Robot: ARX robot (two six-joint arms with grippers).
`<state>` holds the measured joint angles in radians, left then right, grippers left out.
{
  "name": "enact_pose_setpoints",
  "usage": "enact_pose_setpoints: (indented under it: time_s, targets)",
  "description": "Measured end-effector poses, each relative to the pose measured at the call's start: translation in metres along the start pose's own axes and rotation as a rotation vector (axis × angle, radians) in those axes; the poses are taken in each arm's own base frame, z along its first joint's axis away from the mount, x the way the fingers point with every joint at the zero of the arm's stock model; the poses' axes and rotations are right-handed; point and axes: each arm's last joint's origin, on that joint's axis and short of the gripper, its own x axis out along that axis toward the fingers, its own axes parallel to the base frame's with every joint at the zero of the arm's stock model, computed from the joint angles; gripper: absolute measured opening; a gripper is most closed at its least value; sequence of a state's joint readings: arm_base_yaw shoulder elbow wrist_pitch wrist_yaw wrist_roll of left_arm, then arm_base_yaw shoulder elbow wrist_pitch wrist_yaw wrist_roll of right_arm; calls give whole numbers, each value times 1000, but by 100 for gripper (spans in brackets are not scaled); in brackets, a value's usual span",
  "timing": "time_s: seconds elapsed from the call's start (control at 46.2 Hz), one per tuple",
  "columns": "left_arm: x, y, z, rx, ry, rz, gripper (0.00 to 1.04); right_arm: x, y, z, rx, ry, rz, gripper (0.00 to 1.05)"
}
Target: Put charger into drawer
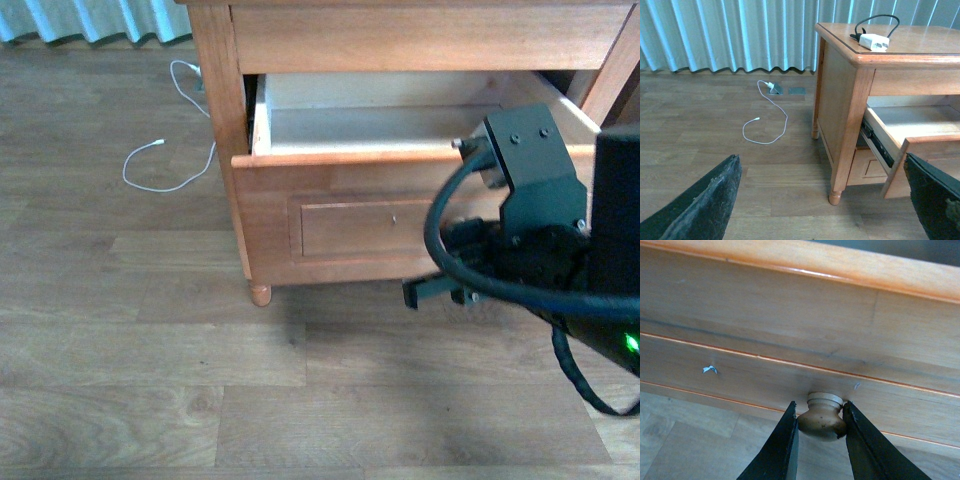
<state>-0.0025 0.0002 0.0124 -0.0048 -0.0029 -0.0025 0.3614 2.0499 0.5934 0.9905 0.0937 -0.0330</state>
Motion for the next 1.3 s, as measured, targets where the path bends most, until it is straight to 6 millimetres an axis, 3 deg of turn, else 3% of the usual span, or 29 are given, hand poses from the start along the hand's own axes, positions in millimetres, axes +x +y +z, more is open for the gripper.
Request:
enact_pose_setpoints:
  time_s: [0.195,0.368,0.497,0.584,0.67,0.778,1.038,1.297]
  targets:
    - [0,0,0,0,0,0,99,-33,1,-16,-12,26,33,22]
    - [0,0,0,0,0,0,99,-47,1,-23,-16,37,59,23]
    - [0,0,0,0,0,0,99,-57,-2,-18,-7,61,103,50]
    - [0,0,0,0,0,0,99,-67,-2,-10,-9,56,138,62]
    - [0,0,0,0,0,0,99,-78,-2,2,-8,40,174,74]
    - [0,0,0,0,0,0,99,-106,-6,29,-4,-14,205,98]
    - [0,0,0,0,0,0,99,-167,-29,70,38,-155,181,96]
    - [0,0,0,0,0,0,99,-211,-54,78,71,-250,132,96]
